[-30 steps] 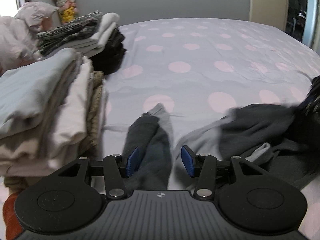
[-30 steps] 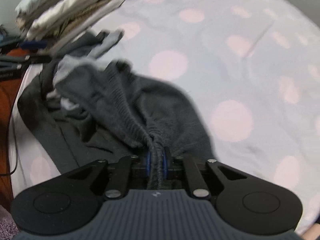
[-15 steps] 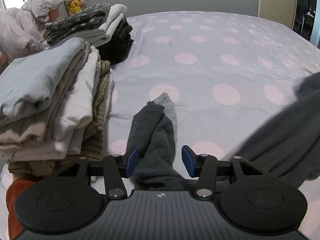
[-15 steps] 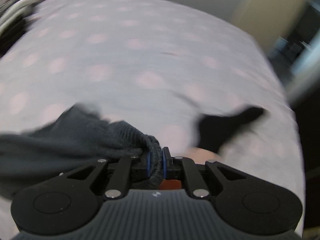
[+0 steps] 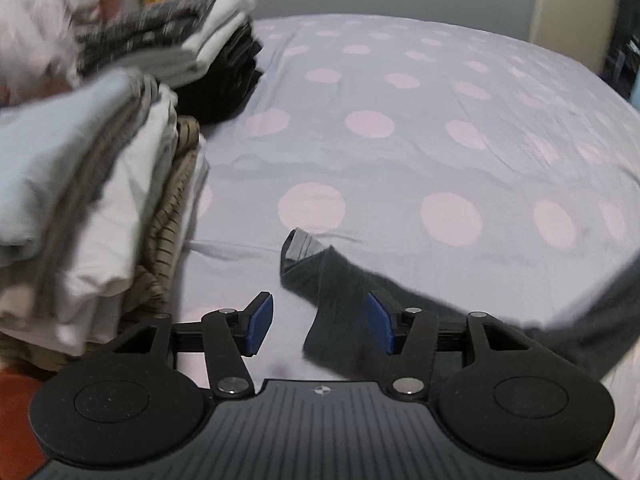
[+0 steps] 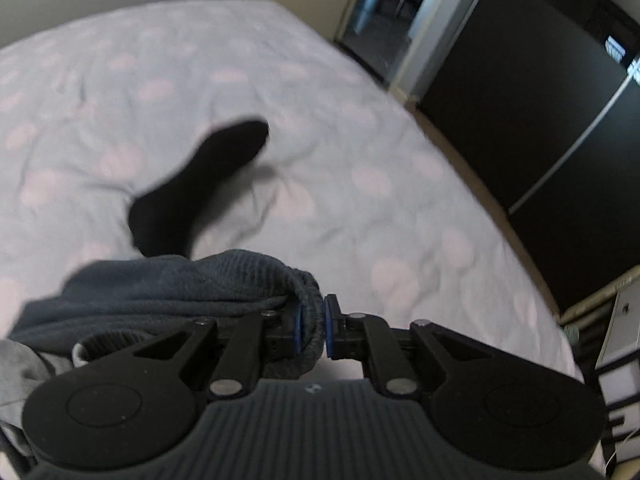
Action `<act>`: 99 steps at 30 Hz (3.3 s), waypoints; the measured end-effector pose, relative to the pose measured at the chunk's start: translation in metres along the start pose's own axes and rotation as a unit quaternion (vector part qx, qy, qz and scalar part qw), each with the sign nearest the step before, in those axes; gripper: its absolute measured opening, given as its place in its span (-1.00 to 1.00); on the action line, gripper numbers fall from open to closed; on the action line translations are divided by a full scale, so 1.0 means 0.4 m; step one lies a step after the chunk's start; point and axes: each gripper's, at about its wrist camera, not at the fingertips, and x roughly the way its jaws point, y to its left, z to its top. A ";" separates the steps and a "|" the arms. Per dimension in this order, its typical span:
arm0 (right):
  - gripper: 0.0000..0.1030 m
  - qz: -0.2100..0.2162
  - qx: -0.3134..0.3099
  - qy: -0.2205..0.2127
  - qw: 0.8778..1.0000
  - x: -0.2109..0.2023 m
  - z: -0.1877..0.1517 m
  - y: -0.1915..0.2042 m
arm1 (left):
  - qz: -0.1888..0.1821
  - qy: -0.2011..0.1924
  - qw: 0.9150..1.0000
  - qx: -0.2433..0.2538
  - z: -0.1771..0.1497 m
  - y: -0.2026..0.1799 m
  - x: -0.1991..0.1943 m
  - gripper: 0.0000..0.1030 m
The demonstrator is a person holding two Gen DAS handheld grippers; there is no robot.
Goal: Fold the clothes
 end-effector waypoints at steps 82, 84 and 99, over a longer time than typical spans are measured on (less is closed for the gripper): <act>0.11 0.161 -0.022 -0.036 0.986 0.288 0.084 -0.103 | 0.162 0.110 0.975 0.106 0.049 -0.066 0.282 -0.74; 0.11 0.172 -0.014 -0.028 0.985 0.332 0.093 -0.084 | 0.167 0.113 0.973 0.108 0.050 -0.070 0.282 -0.74; -0.49 0.182 -0.080 0.023 0.980 0.498 0.051 0.085 | 0.192 0.105 0.970 0.102 0.049 -0.089 0.285 -0.83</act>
